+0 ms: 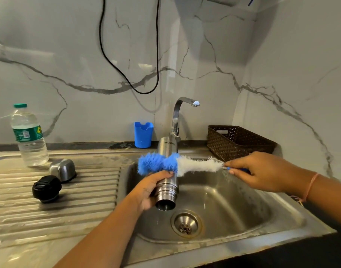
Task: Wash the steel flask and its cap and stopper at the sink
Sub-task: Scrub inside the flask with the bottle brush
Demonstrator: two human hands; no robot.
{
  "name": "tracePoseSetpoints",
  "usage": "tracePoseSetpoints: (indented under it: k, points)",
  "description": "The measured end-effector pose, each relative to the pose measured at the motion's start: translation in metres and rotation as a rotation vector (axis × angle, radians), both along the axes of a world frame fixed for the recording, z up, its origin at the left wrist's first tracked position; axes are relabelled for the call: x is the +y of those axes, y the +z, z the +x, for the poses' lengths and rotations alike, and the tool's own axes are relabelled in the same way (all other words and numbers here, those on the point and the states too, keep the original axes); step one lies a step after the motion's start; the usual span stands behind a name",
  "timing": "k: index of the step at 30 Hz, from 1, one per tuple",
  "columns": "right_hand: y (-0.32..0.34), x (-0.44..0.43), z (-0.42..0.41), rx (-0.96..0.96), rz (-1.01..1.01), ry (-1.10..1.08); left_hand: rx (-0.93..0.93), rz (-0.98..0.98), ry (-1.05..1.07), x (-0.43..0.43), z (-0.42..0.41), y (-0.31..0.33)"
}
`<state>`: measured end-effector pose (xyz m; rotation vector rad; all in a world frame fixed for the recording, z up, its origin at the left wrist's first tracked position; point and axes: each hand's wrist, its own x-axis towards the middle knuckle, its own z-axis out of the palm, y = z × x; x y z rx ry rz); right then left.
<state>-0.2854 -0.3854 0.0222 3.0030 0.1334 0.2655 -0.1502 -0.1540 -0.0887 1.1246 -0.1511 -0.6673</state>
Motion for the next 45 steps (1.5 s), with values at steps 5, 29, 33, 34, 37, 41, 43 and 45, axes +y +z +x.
tracePoseSetpoints:
  k: [5, 29, 33, 34, 37, 41, 43, 45]
  points:
    - [0.003, -0.006, 0.005, 0.161, 0.354, 0.058, 0.061, -0.137, -0.025, 0.005, 0.001, 0.0]
    - [-0.011, -0.023, 0.017, -0.242, 0.289, -0.379, -0.699, 0.544, 0.136, -0.004, 0.014, -0.021]
    - [-0.014, -0.018, 0.01, -0.271, 0.466, -0.286, -0.685, 0.522, 0.21, -0.003, 0.019, -0.025]
    - [-0.014, -0.016, 0.007, -0.247, 0.496, -0.245, -0.681, 0.516, 0.221, -0.002, 0.019, -0.025]
    - [-0.008, -0.01, 0.003, -0.204, 0.534, -0.17, -0.699, 0.533, 0.213, -0.001, 0.018, -0.023]
    - [-0.001, -0.009, 0.004, -0.219, 0.456, -0.188, -0.813, 0.56, 0.171, -0.004, 0.011, -0.019]
    - [0.0, -0.01, 0.002, -0.231, 0.438, -0.2, -0.801, 0.538, 0.2, -0.005, 0.01, -0.017]
    - [-0.002, -0.011, -0.003, -0.211, 0.46, -0.196, -0.767, 0.516, 0.239, -0.004, 0.011, -0.017]
